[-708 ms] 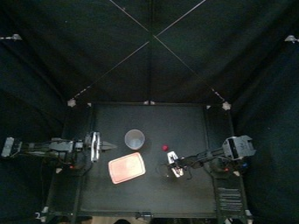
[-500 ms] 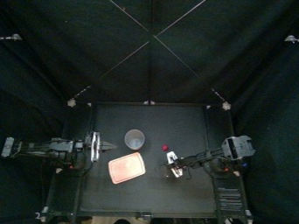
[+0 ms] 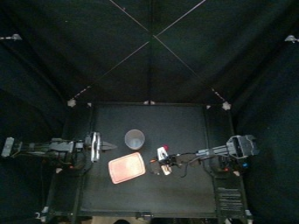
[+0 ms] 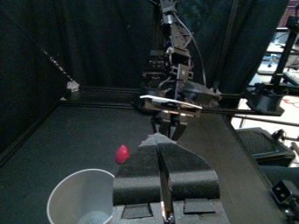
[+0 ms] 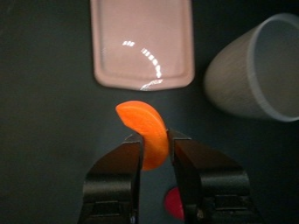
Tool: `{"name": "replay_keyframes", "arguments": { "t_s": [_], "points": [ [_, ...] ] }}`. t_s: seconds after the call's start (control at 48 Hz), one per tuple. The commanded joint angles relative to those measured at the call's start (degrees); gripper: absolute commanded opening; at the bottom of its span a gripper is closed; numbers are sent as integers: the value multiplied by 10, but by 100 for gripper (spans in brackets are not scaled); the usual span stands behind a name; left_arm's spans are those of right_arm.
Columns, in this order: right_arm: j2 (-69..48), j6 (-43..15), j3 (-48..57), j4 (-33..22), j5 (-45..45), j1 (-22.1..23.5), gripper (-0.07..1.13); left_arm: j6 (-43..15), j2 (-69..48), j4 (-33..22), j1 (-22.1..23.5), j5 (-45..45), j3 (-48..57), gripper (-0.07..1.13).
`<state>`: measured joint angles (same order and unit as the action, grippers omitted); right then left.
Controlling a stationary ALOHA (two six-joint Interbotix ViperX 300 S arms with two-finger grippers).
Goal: Pick the tangerine then place it in the grey bowl
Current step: Place tangerine in the grey bowl
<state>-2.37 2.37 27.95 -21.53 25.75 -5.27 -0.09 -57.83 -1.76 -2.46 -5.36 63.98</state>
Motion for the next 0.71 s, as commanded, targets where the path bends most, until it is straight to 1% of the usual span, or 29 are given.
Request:
{"name": "replay_keyframes", "arguments": {
  "t_s": [0.021, 0.146, 0.25, 0.396, 0.521, 0.646, 0.708],
  "points": [
    [-6, -4, -60, -53, -12, 22, 57, -1, 2, 3, -3, -6, -8, 6],
    [23, -5, -100, -86, -52, 54, 57, -2, 2, 4, -3, -7, -8, 6],
    [54, -3, -128, -89, -102, 87, 57, -2, 2, 9, -3, -13, -7, 6],
    [99, -4, -164, -83, -149, 119, 57, -1, 2, 11, -4, -15, -7, 6],
    [120, -3, -179, -70, -156, 134, 57, -1, 2, 11, -3, -14, -4, 6],
    [128, -4, -172, -58, -160, 145, 58, -1, 2, 11, -2, -13, 0, 6],
    [132, -4, -169, -51, -163, 150, 60, -1, 3, 11, -2, -14, 1, 6]
  ]
}}
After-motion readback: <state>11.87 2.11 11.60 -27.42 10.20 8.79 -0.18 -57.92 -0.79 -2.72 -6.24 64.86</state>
